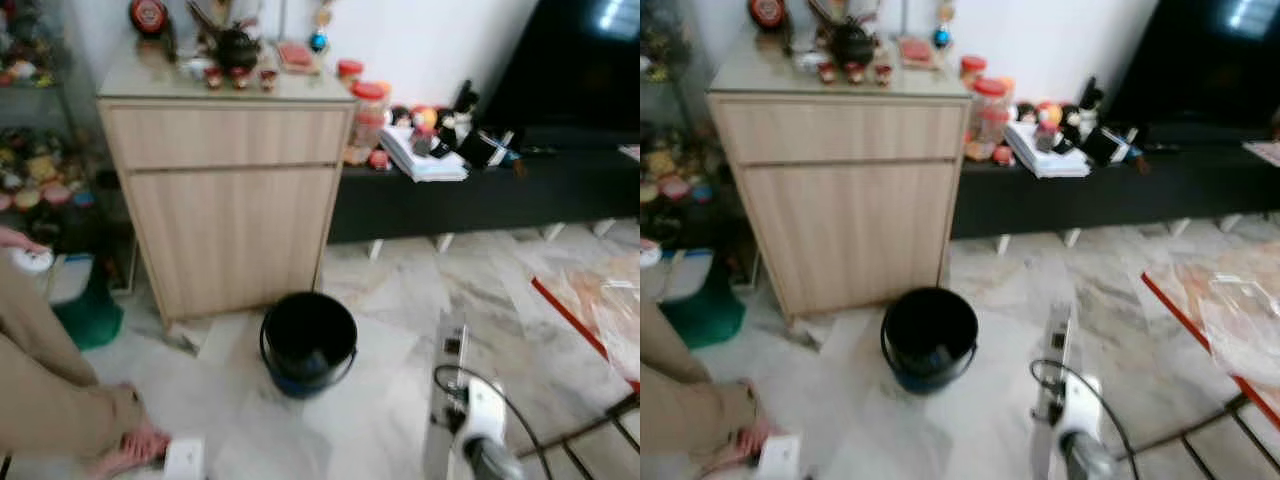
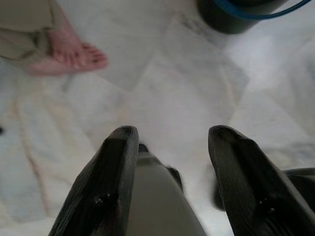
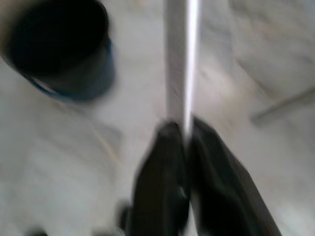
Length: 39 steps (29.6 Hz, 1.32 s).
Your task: Picking trash to rubbish bin
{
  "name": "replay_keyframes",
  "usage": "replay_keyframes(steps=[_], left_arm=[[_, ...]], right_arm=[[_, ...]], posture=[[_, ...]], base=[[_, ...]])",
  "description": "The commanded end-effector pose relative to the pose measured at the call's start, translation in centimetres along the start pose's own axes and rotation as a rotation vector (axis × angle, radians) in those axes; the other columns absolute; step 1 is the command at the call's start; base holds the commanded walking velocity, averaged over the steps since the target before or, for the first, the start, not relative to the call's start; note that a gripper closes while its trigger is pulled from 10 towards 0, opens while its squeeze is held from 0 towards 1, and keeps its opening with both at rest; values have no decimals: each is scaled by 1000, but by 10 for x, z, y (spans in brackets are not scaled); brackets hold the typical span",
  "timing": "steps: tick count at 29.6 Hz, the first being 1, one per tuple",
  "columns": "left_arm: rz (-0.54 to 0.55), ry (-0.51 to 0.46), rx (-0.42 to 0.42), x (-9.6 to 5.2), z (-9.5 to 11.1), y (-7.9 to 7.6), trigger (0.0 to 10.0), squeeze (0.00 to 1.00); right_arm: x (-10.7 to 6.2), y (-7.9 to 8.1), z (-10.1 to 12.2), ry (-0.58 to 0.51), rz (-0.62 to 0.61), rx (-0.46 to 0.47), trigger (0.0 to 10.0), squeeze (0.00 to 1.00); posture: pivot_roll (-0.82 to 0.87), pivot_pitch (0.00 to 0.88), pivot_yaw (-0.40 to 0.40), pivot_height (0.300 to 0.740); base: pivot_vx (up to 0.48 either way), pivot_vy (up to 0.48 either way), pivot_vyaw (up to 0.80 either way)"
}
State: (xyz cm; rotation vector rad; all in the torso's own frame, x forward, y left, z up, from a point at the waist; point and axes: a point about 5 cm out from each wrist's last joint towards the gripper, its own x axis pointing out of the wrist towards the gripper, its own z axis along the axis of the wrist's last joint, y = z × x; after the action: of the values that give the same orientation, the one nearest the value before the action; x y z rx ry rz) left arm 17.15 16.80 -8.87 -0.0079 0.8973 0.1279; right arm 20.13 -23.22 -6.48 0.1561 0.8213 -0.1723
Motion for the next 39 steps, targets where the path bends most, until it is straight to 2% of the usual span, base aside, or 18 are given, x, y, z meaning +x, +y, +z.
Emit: replay_keyframes(steps=[1,18,39], left_arm=[[35,25,7,-1,-7,13,10000,0],[28,23,15,-1,-7,12,10000,0],[21,23,24,-1,-6,10,10000,0]], right_arm=[[5,13,16,-48,35,1,10000,0],[5,12,16,-51,33,37,10000,0],[5,13,18,-56,45,11,10000,0]], posture=[[-63,23,-169,740],[-61,3,-163,740],[-57,0,-163,740]], base=[[304,0,0],[302,0,0],[301,0,-20]])
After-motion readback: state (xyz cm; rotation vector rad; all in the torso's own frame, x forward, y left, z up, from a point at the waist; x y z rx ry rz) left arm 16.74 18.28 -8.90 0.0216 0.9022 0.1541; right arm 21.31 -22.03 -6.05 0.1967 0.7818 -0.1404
